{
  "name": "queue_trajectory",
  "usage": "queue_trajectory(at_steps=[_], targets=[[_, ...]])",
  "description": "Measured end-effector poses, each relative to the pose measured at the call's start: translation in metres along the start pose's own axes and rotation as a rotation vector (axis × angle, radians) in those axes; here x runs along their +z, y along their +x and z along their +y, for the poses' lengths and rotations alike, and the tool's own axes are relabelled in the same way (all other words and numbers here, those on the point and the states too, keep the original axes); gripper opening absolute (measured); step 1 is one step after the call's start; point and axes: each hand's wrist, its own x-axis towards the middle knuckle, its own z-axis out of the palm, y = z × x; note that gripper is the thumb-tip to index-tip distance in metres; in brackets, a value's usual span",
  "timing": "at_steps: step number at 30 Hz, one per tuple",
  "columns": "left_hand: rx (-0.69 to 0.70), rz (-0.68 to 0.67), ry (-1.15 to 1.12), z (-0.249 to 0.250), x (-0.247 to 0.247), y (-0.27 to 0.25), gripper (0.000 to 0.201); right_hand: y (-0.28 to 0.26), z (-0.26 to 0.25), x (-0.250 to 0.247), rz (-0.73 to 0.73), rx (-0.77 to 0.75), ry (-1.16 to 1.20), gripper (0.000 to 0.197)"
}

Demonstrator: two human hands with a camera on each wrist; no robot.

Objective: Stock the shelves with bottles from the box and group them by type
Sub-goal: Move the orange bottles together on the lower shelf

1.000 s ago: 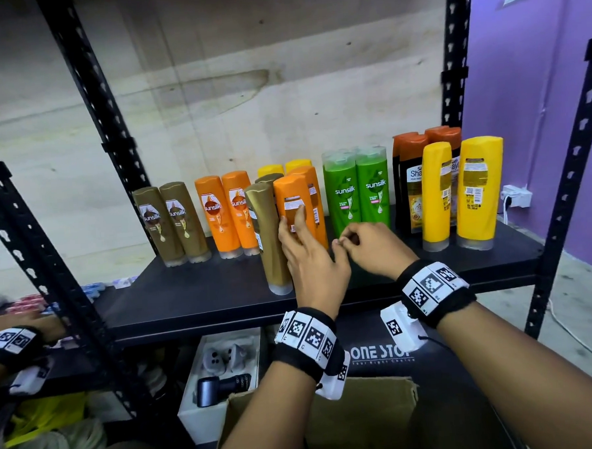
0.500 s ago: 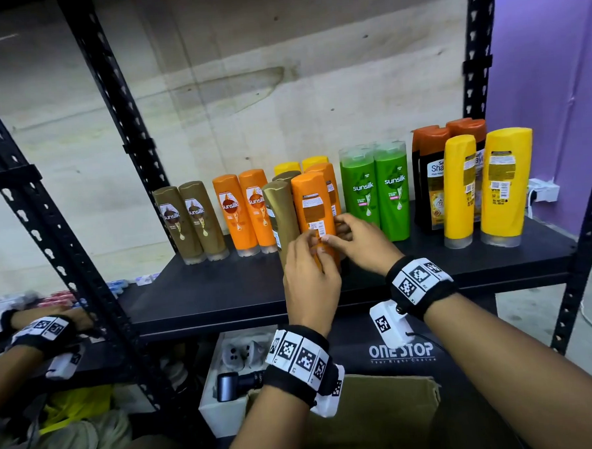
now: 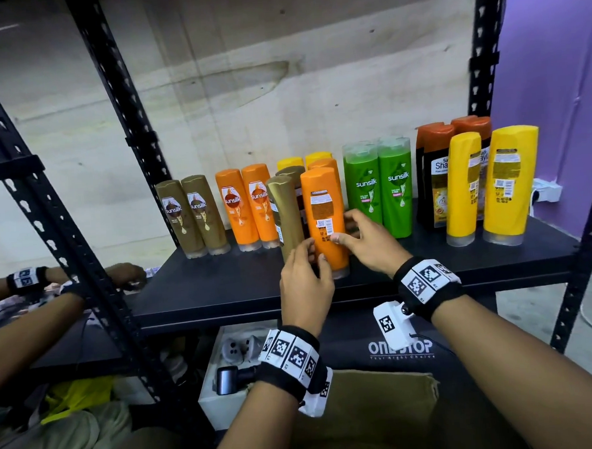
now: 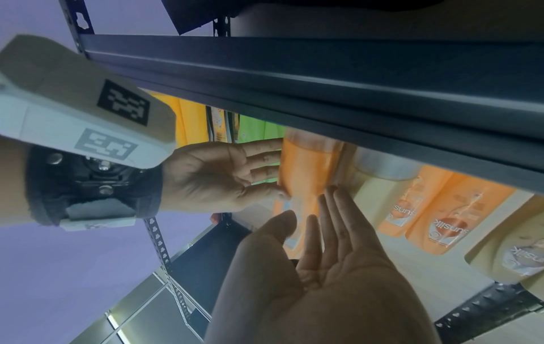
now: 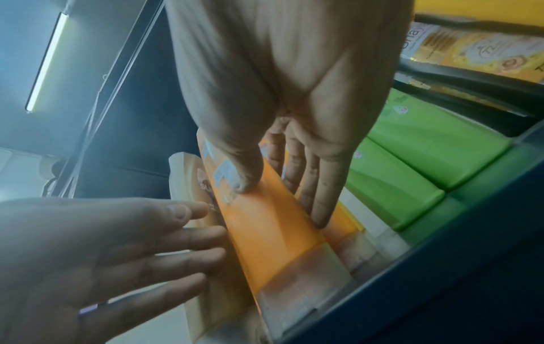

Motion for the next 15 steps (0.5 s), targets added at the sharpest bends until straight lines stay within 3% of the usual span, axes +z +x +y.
queue_trajectory(at_steps=[6, 15], targets=[[-0.027, -0.056, -0.082, 0.003, 0.015, 0.000, 0.057, -0.011, 0.002, -0.012, -0.048, 0.017, 0.105, 0.050], [-0.092, -0.142, -0.186, 0.009, 0.015, 0.019, 0.053, -0.012, 0.010, -0.015, -0.073, 0.023, 0.212, 0.047]])
